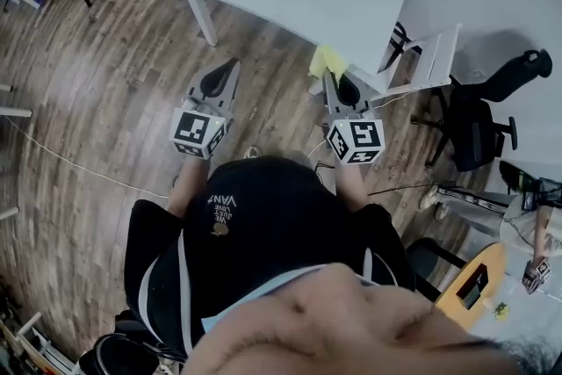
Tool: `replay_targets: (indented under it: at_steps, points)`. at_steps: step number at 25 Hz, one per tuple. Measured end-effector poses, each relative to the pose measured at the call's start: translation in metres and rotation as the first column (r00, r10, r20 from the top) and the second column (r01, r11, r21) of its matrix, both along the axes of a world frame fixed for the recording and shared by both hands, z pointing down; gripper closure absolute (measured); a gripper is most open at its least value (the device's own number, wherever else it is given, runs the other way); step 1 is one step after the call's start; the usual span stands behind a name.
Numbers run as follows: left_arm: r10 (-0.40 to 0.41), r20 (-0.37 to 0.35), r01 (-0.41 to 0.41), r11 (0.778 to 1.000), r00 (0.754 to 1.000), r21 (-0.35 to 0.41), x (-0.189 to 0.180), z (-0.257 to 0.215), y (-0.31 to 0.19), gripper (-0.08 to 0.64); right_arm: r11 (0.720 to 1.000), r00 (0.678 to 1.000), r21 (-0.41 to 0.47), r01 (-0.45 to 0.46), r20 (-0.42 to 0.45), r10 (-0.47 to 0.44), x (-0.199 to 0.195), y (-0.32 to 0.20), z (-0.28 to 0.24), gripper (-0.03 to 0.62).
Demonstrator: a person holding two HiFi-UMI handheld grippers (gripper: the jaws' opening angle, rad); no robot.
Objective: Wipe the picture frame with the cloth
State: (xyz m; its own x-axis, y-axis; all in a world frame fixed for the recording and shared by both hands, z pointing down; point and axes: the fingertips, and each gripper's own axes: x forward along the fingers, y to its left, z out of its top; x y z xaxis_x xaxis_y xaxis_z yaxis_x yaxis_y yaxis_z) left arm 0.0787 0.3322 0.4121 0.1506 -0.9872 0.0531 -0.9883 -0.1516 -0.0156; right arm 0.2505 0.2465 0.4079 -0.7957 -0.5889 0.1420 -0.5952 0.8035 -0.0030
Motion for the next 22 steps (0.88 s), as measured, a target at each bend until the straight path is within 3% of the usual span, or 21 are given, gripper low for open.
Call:
replay_targets:
  at_steps: [12, 22]
  points:
    - [0.014, -0.020, -0.014, 1.000, 1.000, -0.005, -0.030, 0.010, -0.022, 0.543, 1.000, 1.000, -0.012, -0.028, -0.009, 0.028, -0.024, -0.023, 0.003, 0.549]
    - [-0.014, -0.005, 0.014, 1.000, 1.000, -0.009, -0.058, 0.005, -0.074, 0.543, 1.000, 1.000, -0.028, 0.015, -0.014, -0.015, -0.057, -0.084, 0.007, 0.548]
